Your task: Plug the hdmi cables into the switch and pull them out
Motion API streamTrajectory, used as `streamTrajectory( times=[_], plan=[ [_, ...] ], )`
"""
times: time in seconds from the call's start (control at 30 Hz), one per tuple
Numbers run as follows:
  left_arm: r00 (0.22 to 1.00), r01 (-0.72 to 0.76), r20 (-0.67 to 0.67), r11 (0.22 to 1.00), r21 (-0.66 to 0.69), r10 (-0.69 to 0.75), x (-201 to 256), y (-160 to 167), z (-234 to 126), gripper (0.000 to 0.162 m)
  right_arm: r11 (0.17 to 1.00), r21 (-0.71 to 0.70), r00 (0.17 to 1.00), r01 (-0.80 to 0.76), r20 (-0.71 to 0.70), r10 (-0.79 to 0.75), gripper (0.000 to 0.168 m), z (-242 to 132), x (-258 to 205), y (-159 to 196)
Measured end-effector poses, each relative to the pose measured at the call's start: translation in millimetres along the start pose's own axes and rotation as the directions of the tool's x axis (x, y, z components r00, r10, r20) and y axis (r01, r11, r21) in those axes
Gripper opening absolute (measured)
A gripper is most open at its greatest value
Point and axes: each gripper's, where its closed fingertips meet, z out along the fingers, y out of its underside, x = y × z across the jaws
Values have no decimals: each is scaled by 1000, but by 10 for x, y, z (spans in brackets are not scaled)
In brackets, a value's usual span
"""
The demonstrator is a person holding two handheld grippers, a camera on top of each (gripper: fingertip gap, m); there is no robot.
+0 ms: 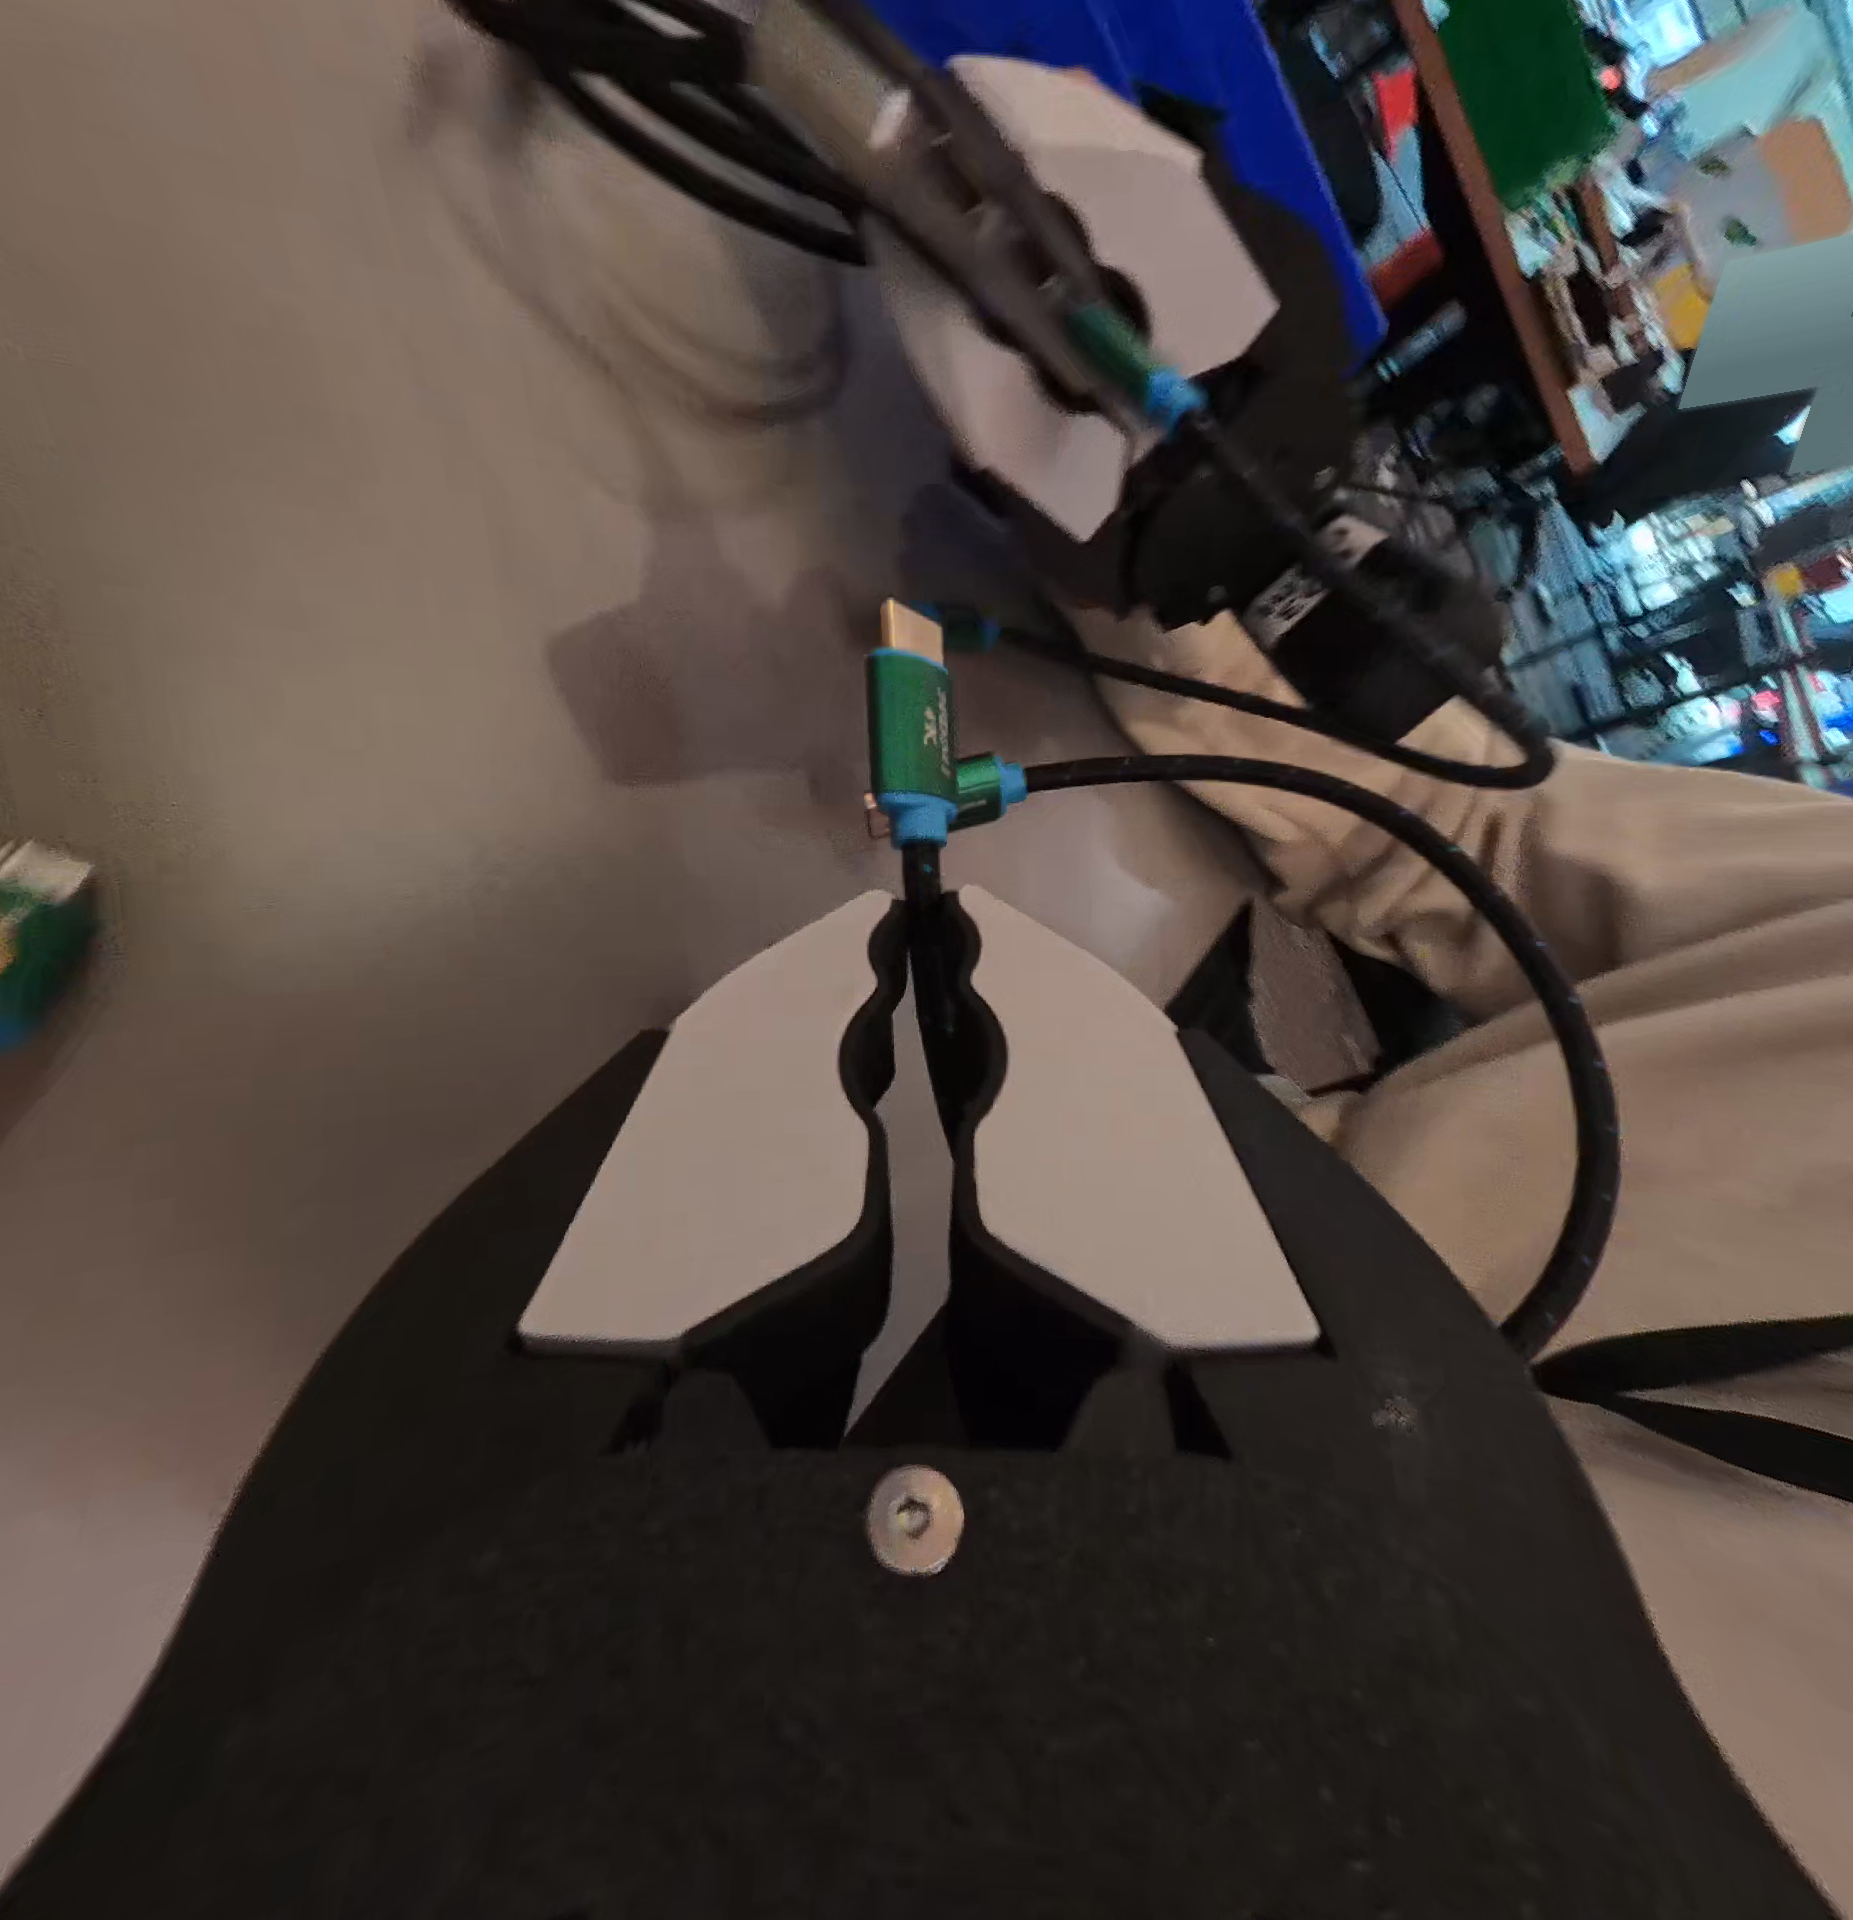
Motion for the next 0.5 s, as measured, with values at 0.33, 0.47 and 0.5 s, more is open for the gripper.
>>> streamTrajectory(
  times=[0.33,0.47,0.5],
  plan=[
    [1000,-4,-5,1000,-29,4,42,-486,370,5,986,-49,988,157,-1,-157,23,12,-96,-76],
    [997,58,-57,998,-2,-58,19,-509,449,6,981,-88,985,170,-9,-172,23,27,-57,14],
    [996,67,-61,998,-11,-68,10,-480,473,6,975,-101,979,198,-18,-201,23,30,-48,26]
  ],
)
